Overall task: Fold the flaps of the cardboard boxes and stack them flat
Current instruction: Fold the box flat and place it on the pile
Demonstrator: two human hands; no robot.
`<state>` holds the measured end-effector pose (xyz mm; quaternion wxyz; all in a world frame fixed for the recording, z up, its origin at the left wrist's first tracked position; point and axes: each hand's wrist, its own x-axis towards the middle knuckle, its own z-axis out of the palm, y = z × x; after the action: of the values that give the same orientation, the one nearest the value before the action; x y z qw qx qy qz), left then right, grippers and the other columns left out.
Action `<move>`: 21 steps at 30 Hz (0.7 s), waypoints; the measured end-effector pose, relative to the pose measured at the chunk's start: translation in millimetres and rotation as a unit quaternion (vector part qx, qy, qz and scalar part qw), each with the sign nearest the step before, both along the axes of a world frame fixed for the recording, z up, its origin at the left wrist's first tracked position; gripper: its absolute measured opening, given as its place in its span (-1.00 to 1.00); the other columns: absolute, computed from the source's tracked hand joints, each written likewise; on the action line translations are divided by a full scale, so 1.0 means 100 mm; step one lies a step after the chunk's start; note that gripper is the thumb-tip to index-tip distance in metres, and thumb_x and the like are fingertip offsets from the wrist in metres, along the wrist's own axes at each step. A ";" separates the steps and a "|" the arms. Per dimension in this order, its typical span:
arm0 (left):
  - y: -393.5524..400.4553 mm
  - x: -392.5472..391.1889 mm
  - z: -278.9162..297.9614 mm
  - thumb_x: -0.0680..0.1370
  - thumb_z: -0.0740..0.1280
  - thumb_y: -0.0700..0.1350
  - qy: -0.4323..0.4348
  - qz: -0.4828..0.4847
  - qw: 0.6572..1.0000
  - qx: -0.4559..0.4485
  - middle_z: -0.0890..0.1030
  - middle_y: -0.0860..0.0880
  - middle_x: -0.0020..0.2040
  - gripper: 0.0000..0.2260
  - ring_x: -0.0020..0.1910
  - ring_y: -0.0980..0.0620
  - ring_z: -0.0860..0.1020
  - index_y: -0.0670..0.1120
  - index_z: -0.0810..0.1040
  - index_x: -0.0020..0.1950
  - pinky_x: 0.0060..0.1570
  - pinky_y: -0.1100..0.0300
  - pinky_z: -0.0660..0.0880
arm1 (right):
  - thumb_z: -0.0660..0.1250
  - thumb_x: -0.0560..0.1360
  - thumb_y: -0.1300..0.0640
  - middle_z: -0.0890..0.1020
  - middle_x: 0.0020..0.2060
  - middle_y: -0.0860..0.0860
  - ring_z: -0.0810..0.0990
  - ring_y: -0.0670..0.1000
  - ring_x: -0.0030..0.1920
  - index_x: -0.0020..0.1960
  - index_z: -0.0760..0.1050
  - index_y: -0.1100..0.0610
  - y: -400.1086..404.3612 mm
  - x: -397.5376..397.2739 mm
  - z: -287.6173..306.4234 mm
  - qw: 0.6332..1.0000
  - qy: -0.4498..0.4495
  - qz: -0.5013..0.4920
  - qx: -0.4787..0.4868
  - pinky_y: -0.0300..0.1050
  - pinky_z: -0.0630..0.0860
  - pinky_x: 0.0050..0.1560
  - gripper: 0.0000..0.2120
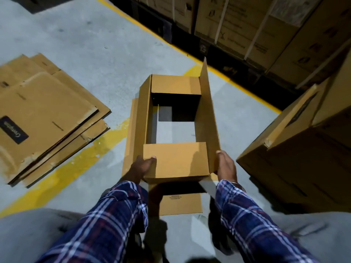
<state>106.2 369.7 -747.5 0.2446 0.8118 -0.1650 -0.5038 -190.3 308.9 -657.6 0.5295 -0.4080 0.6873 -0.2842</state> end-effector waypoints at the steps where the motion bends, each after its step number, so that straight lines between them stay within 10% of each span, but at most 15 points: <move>1: 0.03 -0.05 0.09 0.55 0.40 0.23 -0.019 -0.020 1.000 0.000 0.56 -0.20 0.33 -0.37 0.18 -0.22 0.59 -0.15 0.40 0.45 0.07 -0.06 0.60 | 0.20 0.52 -0.35 0.64 0.18 -0.05 0.58 0.05 0.23 0.18 0.58 -0.19 0.00 -0.06 -0.02 0.999 0.025 -0.027 -0.019 0.20 0.51 0.32 -0.62; 14: 0.00 -0.16 0.12 0.50 0.47 0.23 -0.008 -0.067 0.997 -0.035 0.47 -0.17 0.45 -0.05 0.34 -0.28 0.49 0.10 -0.11 0.65 0.33 -0.19 0.48 | 0.11 0.69 0.16 0.50 0.26 0.17 0.53 0.23 0.21 0.54 0.30 -0.21 -0.28 -0.27 -0.44 0.957 0.250 -0.145 0.002 0.06 0.49 0.11 -0.52; 21: 0.08 -0.19 0.10 0.24 0.46 0.44 0.001 -0.059 0.997 -0.054 0.48 -0.10 0.45 0.11 0.35 -0.23 0.50 0.18 -0.09 0.61 0.34 -0.22 0.48 | 0.17 0.47 -0.50 -0.05 0.64 0.16 -0.12 0.36 0.60 0.66 -0.22 -0.04 -0.41 -0.11 -0.66 0.934 0.284 -0.033 0.212 0.42 -0.08 0.52 0.01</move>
<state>87.4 377.7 -737.4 0.2580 0.7861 -0.2393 -0.5081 -200.9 268.3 -723.5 0.3765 -0.3268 0.8666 -0.0210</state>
